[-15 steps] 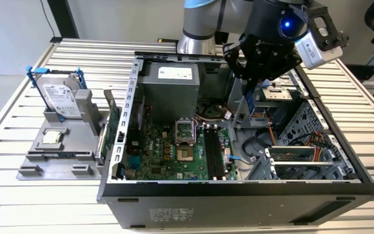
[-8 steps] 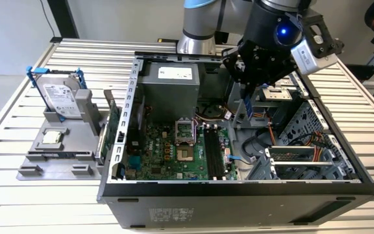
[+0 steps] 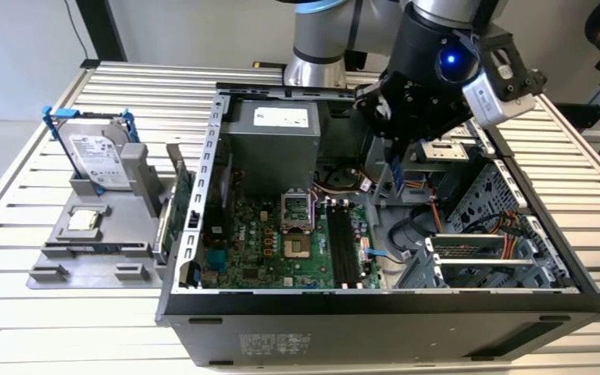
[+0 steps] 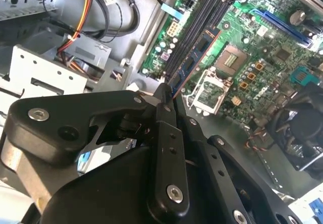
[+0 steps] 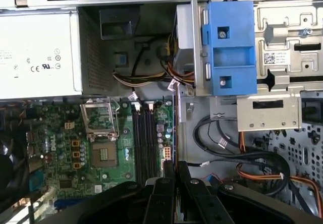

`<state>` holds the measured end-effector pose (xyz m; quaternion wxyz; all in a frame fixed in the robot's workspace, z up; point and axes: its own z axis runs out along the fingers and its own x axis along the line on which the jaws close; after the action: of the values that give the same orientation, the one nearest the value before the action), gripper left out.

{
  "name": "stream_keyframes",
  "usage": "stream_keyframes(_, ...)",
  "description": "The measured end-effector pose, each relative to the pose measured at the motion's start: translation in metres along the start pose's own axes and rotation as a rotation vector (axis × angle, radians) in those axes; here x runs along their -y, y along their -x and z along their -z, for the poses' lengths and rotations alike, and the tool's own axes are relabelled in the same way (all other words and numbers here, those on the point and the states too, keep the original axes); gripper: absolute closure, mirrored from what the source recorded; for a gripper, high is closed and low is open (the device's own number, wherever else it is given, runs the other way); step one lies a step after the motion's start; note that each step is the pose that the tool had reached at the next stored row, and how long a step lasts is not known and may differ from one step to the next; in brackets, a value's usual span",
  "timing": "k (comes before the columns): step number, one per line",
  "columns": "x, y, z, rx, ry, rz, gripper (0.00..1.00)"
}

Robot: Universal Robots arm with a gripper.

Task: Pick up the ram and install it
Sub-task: 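Insert the ram into the slot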

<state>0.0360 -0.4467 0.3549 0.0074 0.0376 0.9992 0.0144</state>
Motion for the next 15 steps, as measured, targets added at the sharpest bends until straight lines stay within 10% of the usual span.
stream_keyframes(15, 0.0009, -0.0009, -0.0264, 0.0003, -0.0027, -0.003, 1.0)
